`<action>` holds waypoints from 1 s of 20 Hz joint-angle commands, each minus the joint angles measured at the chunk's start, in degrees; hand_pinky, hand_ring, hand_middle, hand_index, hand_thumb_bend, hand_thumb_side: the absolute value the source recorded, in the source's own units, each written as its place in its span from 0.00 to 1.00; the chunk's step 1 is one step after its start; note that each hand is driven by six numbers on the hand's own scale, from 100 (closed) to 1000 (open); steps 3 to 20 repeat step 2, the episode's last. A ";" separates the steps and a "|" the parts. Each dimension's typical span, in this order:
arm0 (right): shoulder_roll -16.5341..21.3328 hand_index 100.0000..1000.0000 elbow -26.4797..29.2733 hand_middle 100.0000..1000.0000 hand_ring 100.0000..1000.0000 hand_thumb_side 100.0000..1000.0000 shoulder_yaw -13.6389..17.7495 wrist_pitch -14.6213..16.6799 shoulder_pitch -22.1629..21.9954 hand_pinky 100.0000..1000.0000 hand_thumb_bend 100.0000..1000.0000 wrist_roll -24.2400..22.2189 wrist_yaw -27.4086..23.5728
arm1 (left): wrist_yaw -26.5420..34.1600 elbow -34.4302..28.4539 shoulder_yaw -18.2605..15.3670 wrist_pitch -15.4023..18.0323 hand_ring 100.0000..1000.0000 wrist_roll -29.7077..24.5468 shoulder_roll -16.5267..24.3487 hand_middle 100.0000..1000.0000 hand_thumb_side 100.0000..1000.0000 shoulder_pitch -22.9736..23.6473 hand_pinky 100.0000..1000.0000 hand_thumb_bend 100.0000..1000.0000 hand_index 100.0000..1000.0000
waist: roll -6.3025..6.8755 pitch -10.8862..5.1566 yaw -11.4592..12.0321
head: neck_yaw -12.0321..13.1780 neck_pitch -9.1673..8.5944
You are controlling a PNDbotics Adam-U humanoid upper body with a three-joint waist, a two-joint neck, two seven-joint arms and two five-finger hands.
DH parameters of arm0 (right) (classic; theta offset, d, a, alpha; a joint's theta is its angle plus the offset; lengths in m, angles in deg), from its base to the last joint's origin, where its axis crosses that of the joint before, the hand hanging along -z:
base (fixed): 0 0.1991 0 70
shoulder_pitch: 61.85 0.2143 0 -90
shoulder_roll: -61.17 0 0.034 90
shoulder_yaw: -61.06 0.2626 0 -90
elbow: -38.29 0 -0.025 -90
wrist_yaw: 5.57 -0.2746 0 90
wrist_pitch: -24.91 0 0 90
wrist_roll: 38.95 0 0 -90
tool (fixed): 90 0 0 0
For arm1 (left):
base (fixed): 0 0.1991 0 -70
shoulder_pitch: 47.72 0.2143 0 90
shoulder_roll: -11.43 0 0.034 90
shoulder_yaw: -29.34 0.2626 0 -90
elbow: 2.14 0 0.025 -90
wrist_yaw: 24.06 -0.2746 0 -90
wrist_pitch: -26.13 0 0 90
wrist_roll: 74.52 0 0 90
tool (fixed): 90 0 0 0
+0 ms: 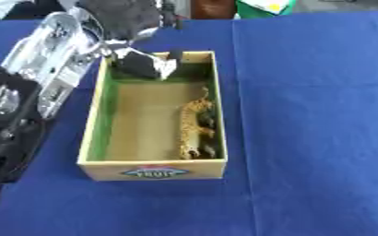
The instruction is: Pick up objects on the table and place them in the box.
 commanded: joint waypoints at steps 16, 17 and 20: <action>0.94 0.84 0.82 0.73 0.66 0.96 0.64 0.12 0.27 0.79 0.00 0.42 0.19 | 2.82 -5.77 -5.06 -4.08 0.66 6.97 3.72 0.66 0.90 0.31 0.47 0.00 0.84 | -0.24 -1.35 0.23 | -0.56 -0.03; 0.94 0.84 0.82 0.73 0.66 0.96 0.64 0.12 0.27 0.79 0.00 0.42 0.19 | 2.82 -5.77 -5.06 -4.08 0.66 6.97 3.72 0.66 0.90 0.31 0.47 0.00 0.84 | -0.24 -1.35 0.23 | -0.56 -0.03; 0.94 0.84 0.82 0.73 0.66 0.96 0.64 0.12 0.27 0.79 0.00 0.42 0.19 | 2.82 -5.77 -5.06 -4.08 0.66 6.97 3.72 0.66 0.90 0.31 0.47 0.00 0.84 | -0.24 -1.35 0.23 | -0.56 -0.03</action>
